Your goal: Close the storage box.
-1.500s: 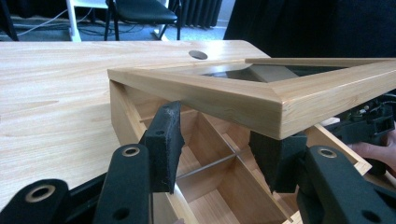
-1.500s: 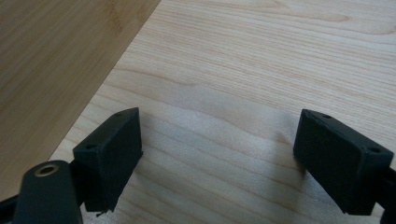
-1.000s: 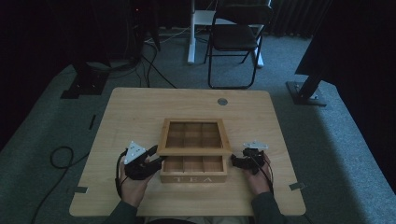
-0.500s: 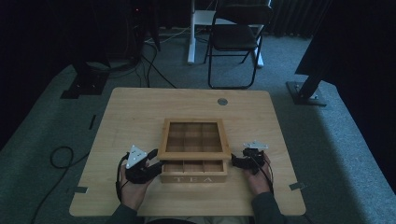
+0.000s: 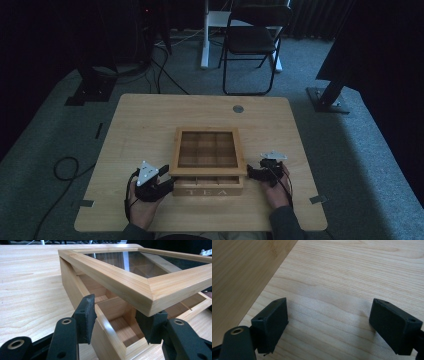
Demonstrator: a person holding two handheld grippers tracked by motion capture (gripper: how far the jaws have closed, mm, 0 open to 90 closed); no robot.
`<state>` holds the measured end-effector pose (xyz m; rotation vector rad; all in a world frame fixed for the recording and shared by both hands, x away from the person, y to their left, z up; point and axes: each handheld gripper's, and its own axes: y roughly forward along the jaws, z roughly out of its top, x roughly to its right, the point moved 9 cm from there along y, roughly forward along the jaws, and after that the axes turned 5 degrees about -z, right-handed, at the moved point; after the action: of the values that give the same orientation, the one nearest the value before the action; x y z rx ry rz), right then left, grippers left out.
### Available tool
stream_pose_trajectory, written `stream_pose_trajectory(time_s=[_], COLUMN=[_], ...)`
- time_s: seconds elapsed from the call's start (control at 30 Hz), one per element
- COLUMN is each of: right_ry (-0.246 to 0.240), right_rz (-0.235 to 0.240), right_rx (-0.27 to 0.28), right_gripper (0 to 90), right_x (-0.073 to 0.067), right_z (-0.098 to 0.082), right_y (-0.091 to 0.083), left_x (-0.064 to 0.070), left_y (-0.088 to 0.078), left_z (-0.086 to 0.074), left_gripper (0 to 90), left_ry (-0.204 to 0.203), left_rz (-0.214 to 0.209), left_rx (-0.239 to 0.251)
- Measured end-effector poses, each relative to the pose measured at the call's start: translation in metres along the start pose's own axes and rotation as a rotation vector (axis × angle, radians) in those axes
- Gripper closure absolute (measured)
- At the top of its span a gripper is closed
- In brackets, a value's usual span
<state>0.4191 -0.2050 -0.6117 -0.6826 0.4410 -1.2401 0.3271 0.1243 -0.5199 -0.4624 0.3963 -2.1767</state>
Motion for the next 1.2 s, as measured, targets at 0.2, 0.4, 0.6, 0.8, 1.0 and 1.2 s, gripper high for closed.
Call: stream_pose_trajectory(time_s=[0.2,0.4,0.6,0.8,1.0,1.2], right_ry=[0.001,0.001,0.002,0.002,0.002,0.0], right_rz=[0.0,0.0,0.0,0.0,0.0,0.003], right_rx=[0.0,0.0,0.0,0.0,0.0,0.0], right_gripper=[15.0,15.0,15.0,15.0,15.0,14.8], right_x=[0.0,0.0,0.0,0.0,0.0,-0.001], right_z=[0.0,0.0,0.0,0.0,0.0,0.0], right_y=[0.0,0.0,0.0,0.0,0.0,0.0], left_x=[0.001,0.003,0.004,0.005,0.007,0.006], left_y=[-0.002,-0.002,-0.004,-0.008,-0.014,-0.035], left_z=[-0.007,-0.012,-0.017,-0.028,-0.042,-0.03], left_gripper=[50.7,51.8,51.9,51.8,50.0,47.8], left_ry=[0.005,0.011,0.012,-0.001,-0.019,-0.023], left_rz=[-0.002,-0.002,0.0,0.003,0.0,-0.008], left_rx=[-0.013,-0.025,-0.039,-0.067,-0.102,0.008])
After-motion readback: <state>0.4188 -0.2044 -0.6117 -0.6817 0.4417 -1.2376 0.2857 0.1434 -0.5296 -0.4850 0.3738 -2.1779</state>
